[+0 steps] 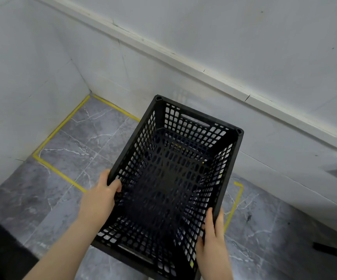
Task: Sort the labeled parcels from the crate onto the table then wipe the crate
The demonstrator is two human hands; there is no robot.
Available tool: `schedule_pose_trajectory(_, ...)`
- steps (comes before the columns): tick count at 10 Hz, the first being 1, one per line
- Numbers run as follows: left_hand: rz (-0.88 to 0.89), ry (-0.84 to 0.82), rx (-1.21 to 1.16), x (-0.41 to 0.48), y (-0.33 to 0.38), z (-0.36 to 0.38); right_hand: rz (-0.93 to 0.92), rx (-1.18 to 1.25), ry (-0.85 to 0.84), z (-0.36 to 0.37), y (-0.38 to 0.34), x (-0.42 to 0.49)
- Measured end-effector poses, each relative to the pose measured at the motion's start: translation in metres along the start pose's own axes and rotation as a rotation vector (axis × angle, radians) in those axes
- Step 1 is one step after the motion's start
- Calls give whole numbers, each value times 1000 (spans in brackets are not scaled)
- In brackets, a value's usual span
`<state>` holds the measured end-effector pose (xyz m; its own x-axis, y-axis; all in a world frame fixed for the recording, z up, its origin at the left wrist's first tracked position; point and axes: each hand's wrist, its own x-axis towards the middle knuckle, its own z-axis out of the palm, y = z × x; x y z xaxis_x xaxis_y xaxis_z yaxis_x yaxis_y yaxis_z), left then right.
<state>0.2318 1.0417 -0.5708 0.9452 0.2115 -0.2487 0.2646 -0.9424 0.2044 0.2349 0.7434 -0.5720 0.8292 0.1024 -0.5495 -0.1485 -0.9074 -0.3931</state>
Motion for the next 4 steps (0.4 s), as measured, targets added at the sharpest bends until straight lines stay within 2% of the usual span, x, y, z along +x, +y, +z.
schedule_pose_trajectory(1, -48, -49, 29, -3, 0, 2, -18, 21, -29, -4, 2, 0)
schedule_pose_trajectory(3, -208, -3, 93, -20, 13, -2, -31, 87, -119, -21, 4, -9)
schedule_pose_trajectory(4, -262, 0, 89, -47, 31, -15, -62, 78, -234, -48, 4, -29)
